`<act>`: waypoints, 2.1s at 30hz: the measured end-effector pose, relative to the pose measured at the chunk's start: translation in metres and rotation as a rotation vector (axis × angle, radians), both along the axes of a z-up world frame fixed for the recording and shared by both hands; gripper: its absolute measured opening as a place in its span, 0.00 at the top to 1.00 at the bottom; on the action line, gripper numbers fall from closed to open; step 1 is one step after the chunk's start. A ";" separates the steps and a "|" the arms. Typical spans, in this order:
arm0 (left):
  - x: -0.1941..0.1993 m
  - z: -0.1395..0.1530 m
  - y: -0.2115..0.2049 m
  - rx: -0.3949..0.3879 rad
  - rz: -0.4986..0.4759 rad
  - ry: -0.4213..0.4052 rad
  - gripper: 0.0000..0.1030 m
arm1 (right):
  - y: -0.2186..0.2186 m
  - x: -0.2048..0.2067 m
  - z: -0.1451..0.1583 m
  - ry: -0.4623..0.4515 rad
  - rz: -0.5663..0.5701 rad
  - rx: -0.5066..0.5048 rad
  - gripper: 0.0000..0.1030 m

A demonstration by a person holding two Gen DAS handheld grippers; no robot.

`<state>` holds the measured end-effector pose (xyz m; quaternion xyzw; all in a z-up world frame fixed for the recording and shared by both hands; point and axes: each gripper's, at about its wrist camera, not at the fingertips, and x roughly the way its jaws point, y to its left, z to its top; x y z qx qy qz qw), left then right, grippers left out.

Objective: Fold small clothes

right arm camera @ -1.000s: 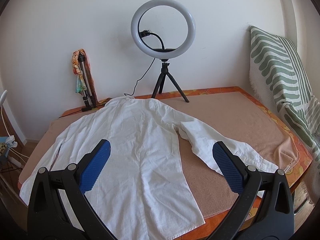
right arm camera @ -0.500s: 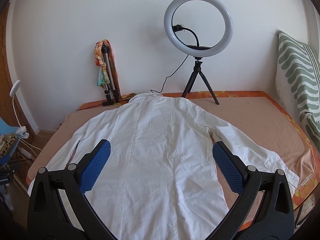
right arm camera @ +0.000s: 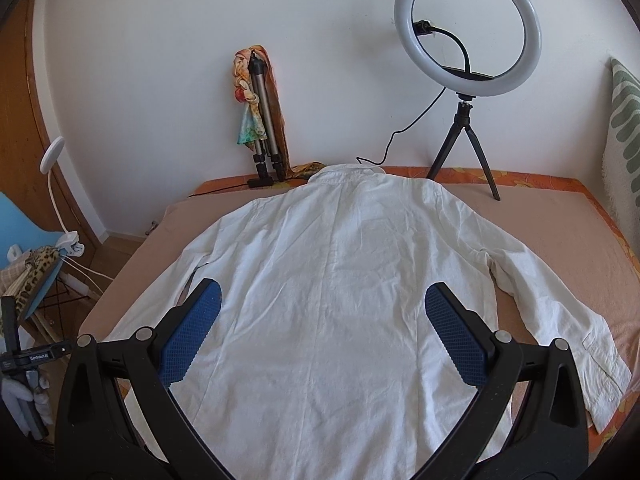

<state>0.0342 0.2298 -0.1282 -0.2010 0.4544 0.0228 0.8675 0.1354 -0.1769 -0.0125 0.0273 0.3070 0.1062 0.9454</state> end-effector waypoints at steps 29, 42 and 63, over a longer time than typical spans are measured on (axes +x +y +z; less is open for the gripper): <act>0.014 0.017 -0.052 0.047 -0.160 -0.203 0.95 | -0.001 0.002 -0.010 0.047 0.055 0.034 0.00; -0.001 0.013 -0.183 0.243 -0.606 -0.243 0.95 | -0.001 0.043 0.005 0.200 0.179 0.143 0.11; -0.008 -0.005 -0.145 0.029 -0.557 -0.113 0.75 | 0.121 0.104 -0.114 0.580 0.370 0.074 0.37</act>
